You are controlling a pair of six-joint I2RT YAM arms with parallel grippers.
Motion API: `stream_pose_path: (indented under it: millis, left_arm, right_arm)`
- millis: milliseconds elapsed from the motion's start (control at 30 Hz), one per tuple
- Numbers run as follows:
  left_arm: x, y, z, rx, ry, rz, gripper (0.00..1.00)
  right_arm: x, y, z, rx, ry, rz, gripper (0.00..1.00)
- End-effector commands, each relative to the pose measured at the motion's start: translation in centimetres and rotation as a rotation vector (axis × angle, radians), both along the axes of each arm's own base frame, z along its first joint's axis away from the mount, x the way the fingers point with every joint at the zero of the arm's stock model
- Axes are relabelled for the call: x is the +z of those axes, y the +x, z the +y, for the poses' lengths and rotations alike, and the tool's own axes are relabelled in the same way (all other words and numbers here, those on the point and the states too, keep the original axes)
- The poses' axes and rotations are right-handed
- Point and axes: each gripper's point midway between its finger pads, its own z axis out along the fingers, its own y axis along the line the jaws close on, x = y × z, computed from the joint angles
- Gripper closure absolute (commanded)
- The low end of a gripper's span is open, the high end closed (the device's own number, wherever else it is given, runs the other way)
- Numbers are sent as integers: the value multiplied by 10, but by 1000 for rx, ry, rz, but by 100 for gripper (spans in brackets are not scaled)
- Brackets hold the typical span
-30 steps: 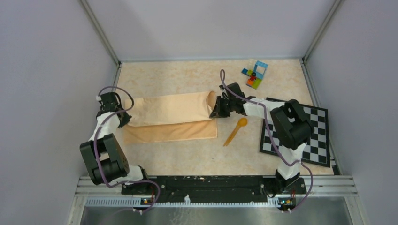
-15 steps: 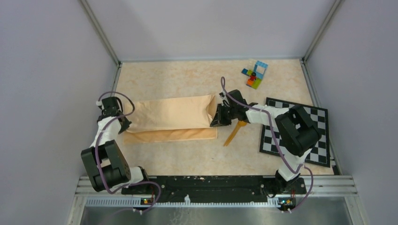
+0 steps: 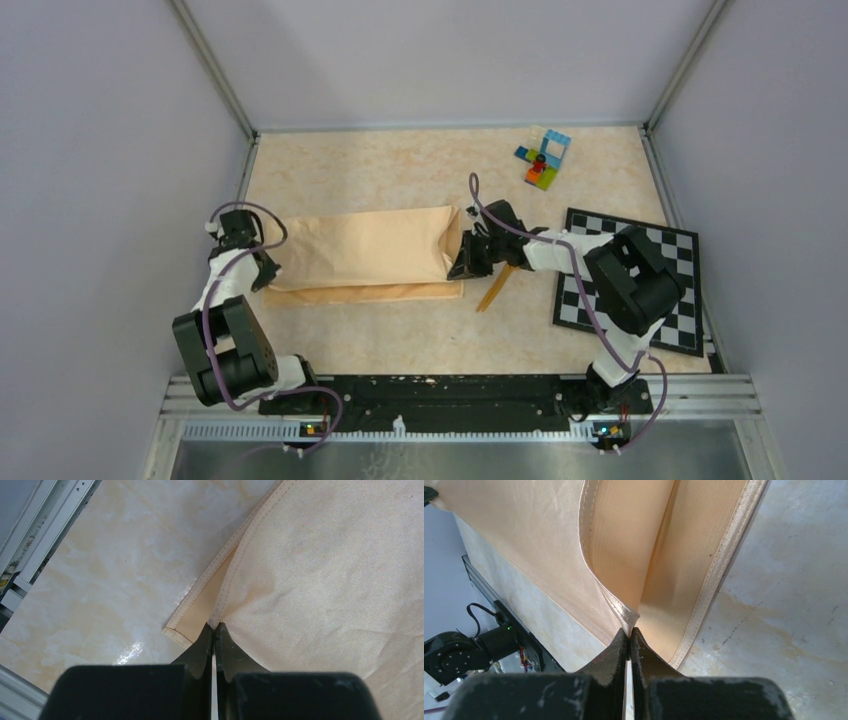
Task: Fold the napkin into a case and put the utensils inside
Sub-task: Fold and flatten the napkin at the center of the board.
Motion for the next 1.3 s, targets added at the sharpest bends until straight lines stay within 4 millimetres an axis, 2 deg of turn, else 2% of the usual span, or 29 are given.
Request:
stream_pose_path:
  millis: [0,433,800,1133,1267]
  left_arm:
    - [5,-9,12,51,62,12,100]
    - [-8,-20,14,114,49,93,100]
    - [-19,-16,12,103,24,112,100]
    - [-8,-21,20,131,75,111,98]
    - [3,-22,23,149,96,89,99]
  right_arm:
    - [19,-1,6,10,36,-48,100]
    - [7,-6,5,9,23,-36,100]
    - [-4,-9,5,9,15,-21,100]
    - [3,-16,8,28,16,-36,100]
    - [7,-19,8,28,12,-44,100]
